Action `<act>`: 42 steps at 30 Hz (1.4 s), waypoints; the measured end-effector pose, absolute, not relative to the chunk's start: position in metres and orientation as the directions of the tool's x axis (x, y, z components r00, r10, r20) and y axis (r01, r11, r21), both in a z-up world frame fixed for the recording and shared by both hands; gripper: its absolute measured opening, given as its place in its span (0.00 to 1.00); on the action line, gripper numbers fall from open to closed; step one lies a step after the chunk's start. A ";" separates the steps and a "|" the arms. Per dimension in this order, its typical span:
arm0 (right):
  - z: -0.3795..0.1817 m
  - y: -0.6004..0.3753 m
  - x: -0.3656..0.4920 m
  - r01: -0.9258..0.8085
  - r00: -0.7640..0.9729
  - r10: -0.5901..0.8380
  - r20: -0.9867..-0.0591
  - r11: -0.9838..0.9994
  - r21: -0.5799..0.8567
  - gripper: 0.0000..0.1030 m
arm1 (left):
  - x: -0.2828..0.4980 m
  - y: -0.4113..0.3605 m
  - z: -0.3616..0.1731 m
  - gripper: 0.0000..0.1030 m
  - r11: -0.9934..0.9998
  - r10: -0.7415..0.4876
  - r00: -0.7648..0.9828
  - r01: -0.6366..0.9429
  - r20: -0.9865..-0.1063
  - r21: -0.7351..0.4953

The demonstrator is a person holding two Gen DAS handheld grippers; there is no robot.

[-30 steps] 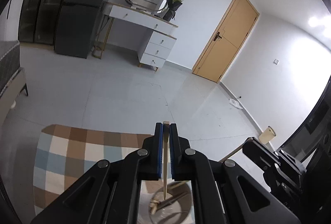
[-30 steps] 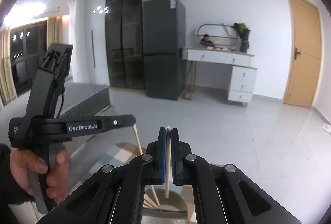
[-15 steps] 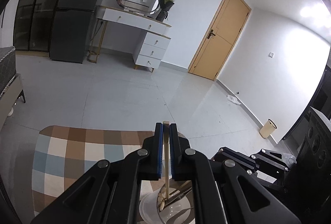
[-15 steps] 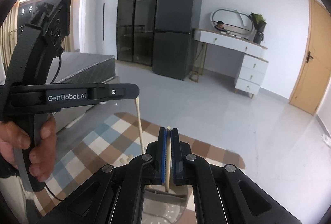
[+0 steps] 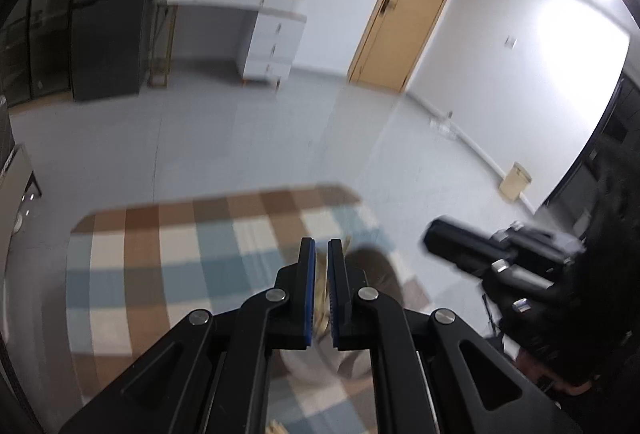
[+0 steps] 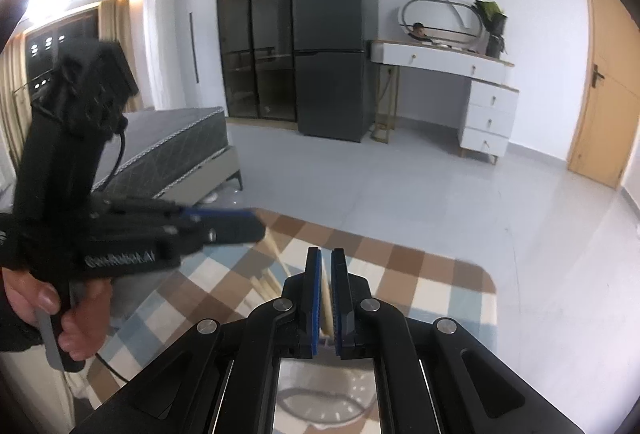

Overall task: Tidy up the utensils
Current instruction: 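Open both grippers and pull back from the utensil holder, then lower both open grippers toward the remaining chopsticks on the rug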

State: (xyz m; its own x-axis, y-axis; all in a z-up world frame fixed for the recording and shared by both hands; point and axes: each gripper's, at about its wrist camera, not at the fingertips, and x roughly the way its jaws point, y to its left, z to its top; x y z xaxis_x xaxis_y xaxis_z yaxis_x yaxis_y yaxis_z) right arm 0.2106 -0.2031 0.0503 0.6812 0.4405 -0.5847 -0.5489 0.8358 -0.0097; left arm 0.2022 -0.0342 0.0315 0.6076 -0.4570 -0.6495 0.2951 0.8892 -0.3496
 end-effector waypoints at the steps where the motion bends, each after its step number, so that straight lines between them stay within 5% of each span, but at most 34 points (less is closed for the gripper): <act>1: 0.050 -0.206 0.207 -0.542 0.684 0.438 -0.583 0.840 -0.004 0.07 | 0.199 -0.033 0.030 0.02 0.894 -0.449 0.600 0.286 -0.663 -0.346; 3: 0.052 -0.215 0.197 -0.513 0.700 0.429 -0.571 0.858 0.017 0.17 | 0.192 -0.029 0.033 0.07 0.915 -0.404 0.605 0.257 -0.686 -0.312; 6: 0.057 -0.231 0.184 -0.443 0.733 0.406 -0.547 0.894 0.071 0.40 | 0.176 -0.024 0.041 0.30 0.930 -0.367 0.631 0.234 -0.683 -0.283; 8: 0.061 -0.237 0.174 -0.428 0.737 0.418 -0.531 0.897 0.111 0.40 | 0.164 -0.020 0.048 0.43 0.942 -0.334 0.657 0.212 -0.676 -0.259; 18: 0.087 -0.231 0.114 -0.387 0.784 0.407 -0.469 0.911 0.144 0.67 | 0.117 -0.005 0.073 0.61 0.962 -0.255 0.704 0.113 -0.663 -0.249; 30: 0.098 -0.221 0.047 -0.359 0.830 0.391 -0.398 0.920 0.156 0.84 | 0.069 0.007 0.089 0.79 0.979 -0.147 0.785 0.027 -0.601 -0.204; 42: 0.075 -0.214 0.014 -0.312 0.854 0.338 -0.395 0.941 0.131 1.00 | 0.030 0.013 0.066 0.84 0.990 -0.018 0.855 -0.059 -0.518 -0.131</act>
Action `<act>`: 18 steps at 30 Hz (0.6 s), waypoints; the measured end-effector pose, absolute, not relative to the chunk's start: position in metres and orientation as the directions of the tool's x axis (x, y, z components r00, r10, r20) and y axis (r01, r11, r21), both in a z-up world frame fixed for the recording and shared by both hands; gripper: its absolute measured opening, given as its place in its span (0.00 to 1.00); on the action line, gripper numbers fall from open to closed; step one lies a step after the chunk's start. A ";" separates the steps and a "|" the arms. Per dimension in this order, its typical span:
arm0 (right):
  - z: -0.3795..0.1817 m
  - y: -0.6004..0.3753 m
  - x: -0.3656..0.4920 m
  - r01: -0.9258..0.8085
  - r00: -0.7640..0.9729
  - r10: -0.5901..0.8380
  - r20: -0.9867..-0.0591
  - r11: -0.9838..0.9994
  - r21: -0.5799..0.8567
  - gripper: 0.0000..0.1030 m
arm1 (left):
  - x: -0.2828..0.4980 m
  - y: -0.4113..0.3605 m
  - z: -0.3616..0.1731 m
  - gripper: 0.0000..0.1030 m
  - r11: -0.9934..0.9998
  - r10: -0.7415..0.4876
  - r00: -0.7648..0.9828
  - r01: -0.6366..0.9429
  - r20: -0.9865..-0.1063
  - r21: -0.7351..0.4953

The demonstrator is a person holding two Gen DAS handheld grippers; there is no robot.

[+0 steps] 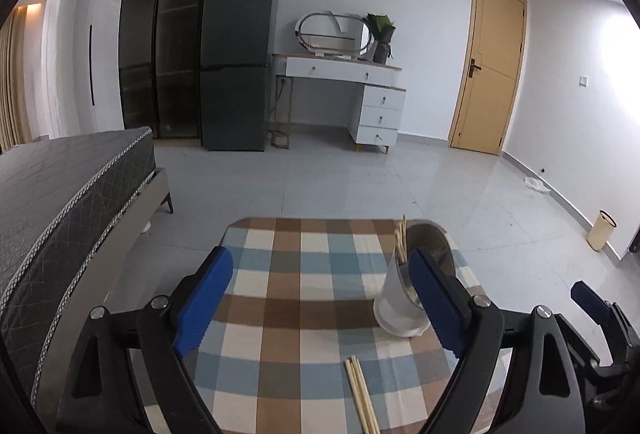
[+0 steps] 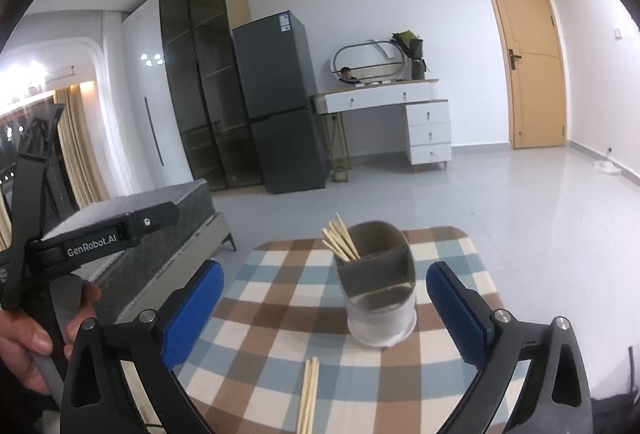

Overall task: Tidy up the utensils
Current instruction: 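Lower both open grippers toward the remaining chopsticks on the rug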

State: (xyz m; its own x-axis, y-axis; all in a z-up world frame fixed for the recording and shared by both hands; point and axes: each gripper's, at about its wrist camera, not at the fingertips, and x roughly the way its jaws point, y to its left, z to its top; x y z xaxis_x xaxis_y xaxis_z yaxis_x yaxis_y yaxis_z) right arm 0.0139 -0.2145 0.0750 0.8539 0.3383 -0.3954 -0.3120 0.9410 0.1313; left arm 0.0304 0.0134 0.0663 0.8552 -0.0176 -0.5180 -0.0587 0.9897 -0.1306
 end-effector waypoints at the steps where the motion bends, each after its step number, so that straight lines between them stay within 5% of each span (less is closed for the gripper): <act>1: 0.071 -0.212 0.013 -0.303 0.857 0.326 -0.399 0.945 0.121 1.00 | 0.031 0.014 0.061 0.85 0.990 -0.016 0.849 -0.061 -0.528 -0.129; 13: 0.021 -0.198 0.018 -0.283 0.803 0.283 -0.525 0.956 0.082 1.00 | 0.043 0.026 -0.005 0.85 0.982 0.000 0.788 -0.117 -0.616 -0.150; 18: 0.002 -0.185 0.019 -0.288 0.796 0.214 -0.566 0.957 -0.043 1.00 | 0.048 0.025 -0.029 0.85 0.980 0.001 0.749 -0.133 -0.663 -0.149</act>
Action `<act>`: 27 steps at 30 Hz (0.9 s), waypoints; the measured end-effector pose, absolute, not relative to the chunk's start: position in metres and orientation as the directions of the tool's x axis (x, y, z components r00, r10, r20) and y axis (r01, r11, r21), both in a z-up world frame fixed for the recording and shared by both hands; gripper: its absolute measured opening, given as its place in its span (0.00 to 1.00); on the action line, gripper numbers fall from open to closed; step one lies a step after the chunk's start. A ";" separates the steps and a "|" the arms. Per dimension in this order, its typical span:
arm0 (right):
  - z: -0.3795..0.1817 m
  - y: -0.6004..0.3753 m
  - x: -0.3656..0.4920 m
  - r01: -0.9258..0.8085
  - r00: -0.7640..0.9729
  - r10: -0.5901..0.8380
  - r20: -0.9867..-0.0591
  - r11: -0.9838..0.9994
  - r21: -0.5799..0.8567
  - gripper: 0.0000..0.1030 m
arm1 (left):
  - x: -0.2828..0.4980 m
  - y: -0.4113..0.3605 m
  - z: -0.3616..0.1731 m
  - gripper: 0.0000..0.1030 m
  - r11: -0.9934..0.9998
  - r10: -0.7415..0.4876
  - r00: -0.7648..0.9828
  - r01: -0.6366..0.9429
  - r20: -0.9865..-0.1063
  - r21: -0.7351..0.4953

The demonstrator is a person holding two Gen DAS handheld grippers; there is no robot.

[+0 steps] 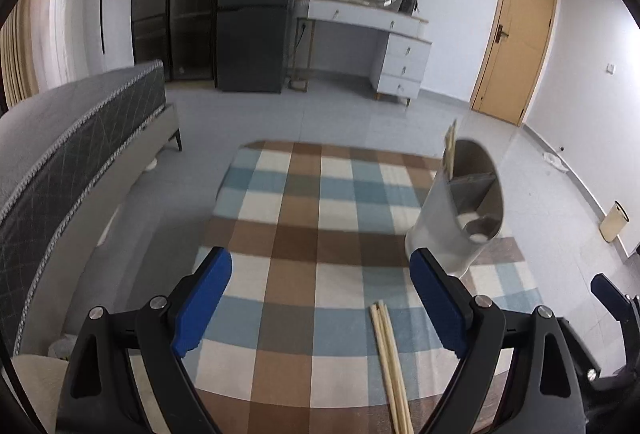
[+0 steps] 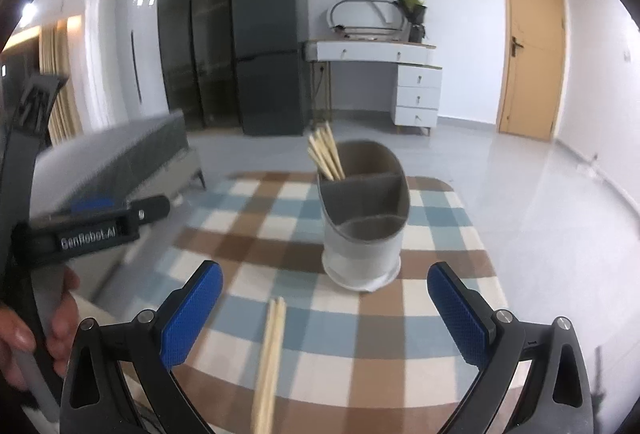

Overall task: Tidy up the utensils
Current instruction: 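Lower both open grippers toward the remaining chopsticks on the rug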

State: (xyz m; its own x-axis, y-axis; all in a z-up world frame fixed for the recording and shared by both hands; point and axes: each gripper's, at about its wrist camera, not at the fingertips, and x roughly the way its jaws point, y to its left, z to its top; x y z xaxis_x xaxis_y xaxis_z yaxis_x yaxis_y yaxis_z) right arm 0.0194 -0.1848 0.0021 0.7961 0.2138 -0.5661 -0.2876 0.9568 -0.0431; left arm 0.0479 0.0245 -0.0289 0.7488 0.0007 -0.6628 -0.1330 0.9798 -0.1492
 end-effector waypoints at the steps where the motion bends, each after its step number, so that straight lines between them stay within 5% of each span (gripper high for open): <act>1: -0.003 -0.184 0.021 -0.291 0.789 0.211 -0.577 0.955 -0.049 1.00 | 0.049 0.025 -0.033 0.85 0.980 -0.002 0.740 -0.133 -0.672 -0.149; 11: -0.053 -0.174 0.057 -0.308 0.662 0.173 -0.729 0.950 -0.054 0.99 | 0.060 0.041 -0.064 0.85 0.970 0.008 0.669 -0.186 -0.743 -0.157; 27: -0.144 -0.138 0.124 -0.368 0.398 0.152 -0.905 0.930 -0.006 0.65 | 0.080 0.053 -0.091 0.85 0.960 -0.030 0.557 -0.216 -0.830 -0.180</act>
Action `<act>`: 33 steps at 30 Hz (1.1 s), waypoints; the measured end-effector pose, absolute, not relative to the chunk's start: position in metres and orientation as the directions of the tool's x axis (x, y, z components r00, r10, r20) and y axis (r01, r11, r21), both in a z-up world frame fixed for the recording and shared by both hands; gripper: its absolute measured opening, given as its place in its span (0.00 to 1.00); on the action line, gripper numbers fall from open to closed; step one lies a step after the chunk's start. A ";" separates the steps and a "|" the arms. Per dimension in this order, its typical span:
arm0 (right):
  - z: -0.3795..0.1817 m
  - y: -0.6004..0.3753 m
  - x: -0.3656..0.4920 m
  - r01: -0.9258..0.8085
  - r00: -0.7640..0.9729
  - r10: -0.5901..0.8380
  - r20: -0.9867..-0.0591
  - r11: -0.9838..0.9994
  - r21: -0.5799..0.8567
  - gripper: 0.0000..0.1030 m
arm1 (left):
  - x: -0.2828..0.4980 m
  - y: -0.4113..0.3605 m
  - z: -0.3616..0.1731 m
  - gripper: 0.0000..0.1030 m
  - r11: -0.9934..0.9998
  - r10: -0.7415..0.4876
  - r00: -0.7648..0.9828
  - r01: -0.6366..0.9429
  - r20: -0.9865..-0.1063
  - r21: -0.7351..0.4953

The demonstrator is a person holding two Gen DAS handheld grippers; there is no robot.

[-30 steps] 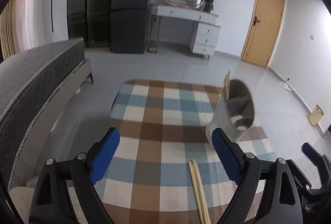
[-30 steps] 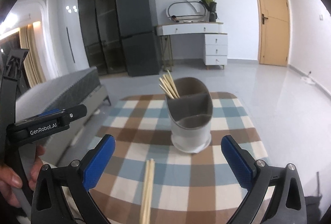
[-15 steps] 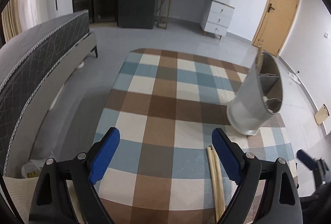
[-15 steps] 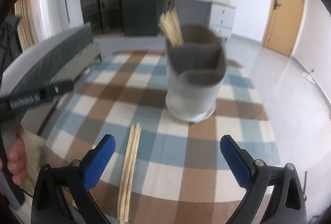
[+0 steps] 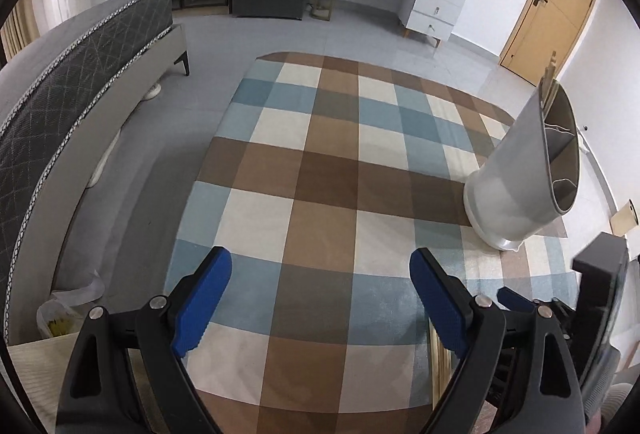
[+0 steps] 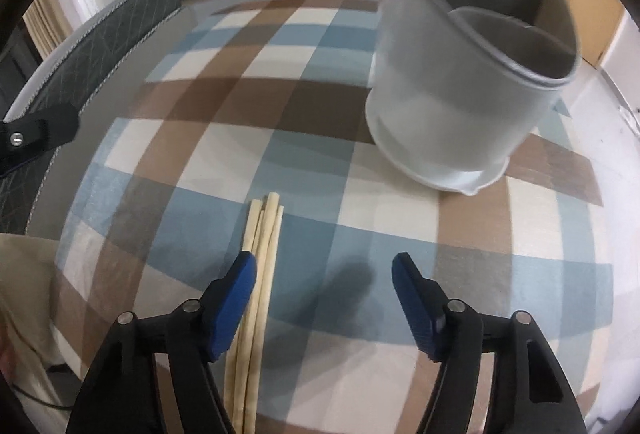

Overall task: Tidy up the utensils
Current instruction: 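Lower both open grippers toward the remaining chopsticks on the rug, then close the right gripper on one chopstick and lift it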

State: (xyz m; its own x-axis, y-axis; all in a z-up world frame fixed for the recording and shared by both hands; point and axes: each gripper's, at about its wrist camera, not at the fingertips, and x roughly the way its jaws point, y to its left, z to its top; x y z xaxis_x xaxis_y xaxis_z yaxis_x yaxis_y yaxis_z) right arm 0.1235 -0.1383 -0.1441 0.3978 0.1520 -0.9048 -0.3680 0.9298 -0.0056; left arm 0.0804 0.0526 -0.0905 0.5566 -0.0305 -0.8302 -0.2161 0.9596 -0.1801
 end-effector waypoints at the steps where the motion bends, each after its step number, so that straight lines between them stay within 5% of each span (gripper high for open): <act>1: -0.147 -0.137 0.125 -0.367 0.388 0.144 -0.910 0.930 -0.010 0.62 | 0.082 0.055 -0.091 0.85 0.957 -0.035 0.551 -0.221 -0.833 -0.186; 23: -0.150 -0.114 0.130 -0.412 0.383 0.122 -0.916 0.910 -0.052 0.45 | 0.086 0.074 -0.095 0.85 0.922 -0.063 0.504 -0.301 -0.862 -0.243; 26: -0.151 -0.105 0.136 -0.440 0.383 0.136 -0.914 0.897 -0.051 0.35 | 0.085 0.073 -0.092 0.85 0.925 -0.054 0.513 -0.298 -0.857 -0.236; 31: -0.152 -0.098 0.142 -0.453 0.381 0.158 -0.911 0.891 -0.035 0.03 | 0.086 0.076 -0.092 0.85 0.926 -0.044 0.516 -0.301 -0.856 -0.229; 33: -0.152 -0.101 0.144 -0.449 0.370 0.185 -0.910 0.893 -0.001 0.03 | 0.086 0.077 -0.093 0.85 0.925 -0.043 0.514 -0.304 -0.857 -0.229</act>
